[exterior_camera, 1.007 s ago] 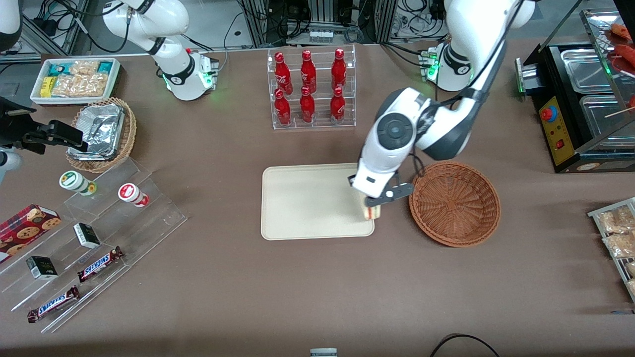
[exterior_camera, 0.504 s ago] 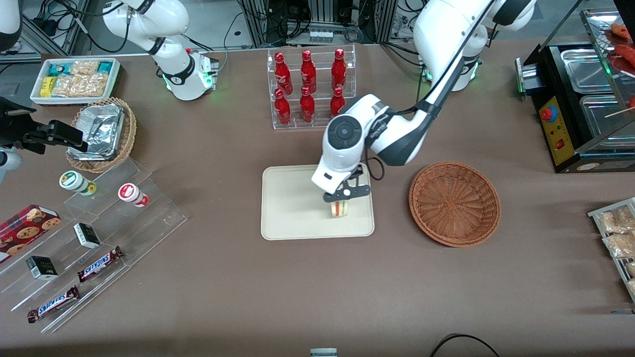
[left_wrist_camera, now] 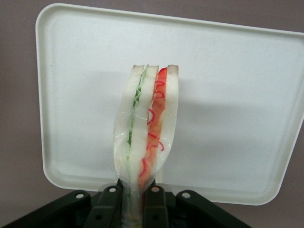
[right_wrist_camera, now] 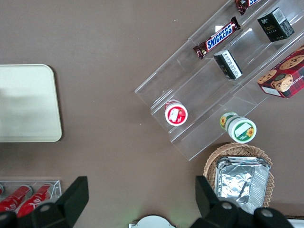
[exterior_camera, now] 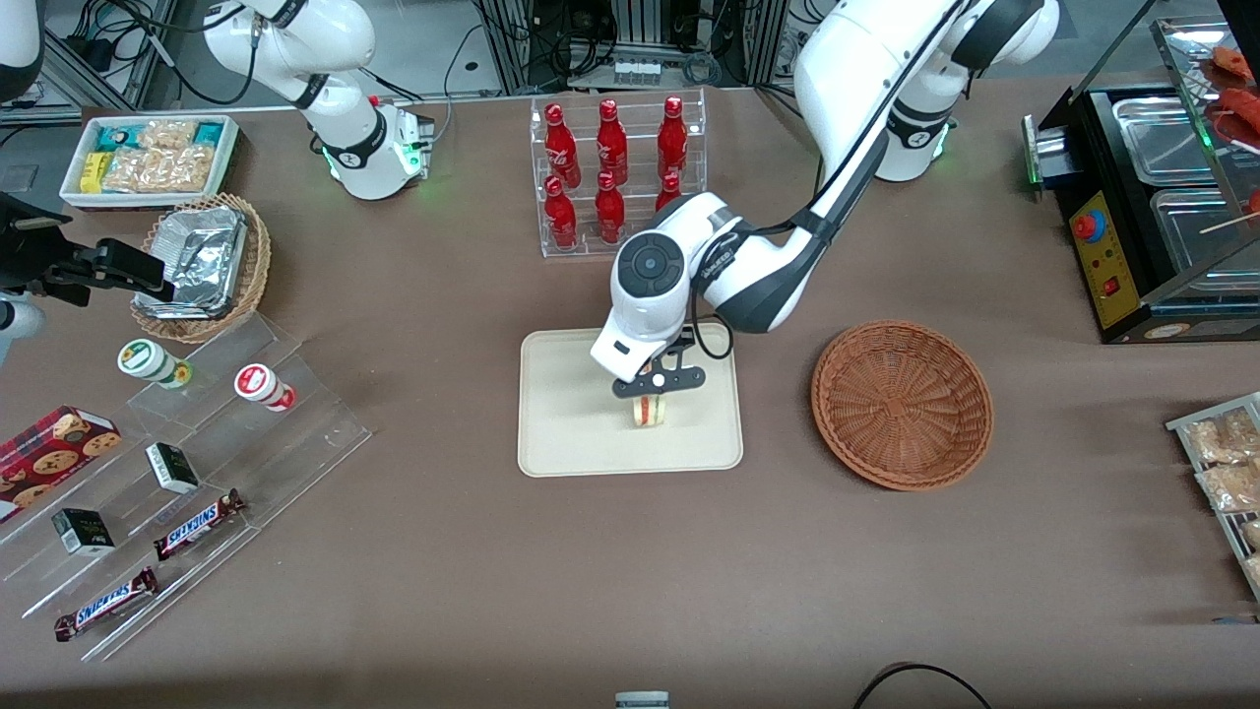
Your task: Place sandwich from basket to tray
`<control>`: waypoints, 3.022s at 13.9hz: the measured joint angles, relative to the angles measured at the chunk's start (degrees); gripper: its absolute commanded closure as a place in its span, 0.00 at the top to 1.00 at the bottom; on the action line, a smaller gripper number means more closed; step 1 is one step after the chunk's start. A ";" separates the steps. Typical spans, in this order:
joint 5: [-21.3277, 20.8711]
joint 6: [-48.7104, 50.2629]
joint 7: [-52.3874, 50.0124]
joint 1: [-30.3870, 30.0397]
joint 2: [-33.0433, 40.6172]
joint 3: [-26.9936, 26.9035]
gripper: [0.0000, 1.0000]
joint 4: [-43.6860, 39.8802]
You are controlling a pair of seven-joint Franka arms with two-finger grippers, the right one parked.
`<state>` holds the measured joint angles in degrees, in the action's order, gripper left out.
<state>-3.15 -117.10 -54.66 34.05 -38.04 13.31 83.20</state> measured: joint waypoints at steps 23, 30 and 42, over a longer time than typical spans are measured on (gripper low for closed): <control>-0.10 2.92 -4.31 2.85 -5.47 -0.26 1.00 -11.87; -1.22 9.74 -4.57 2.63 3.92 -2.04 1.00 -11.93; -1.49 13.91 17.29 -8.60 15.11 -7.08 1.00 1.76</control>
<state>-4.64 -103.19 -37.37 25.45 -22.92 6.23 84.96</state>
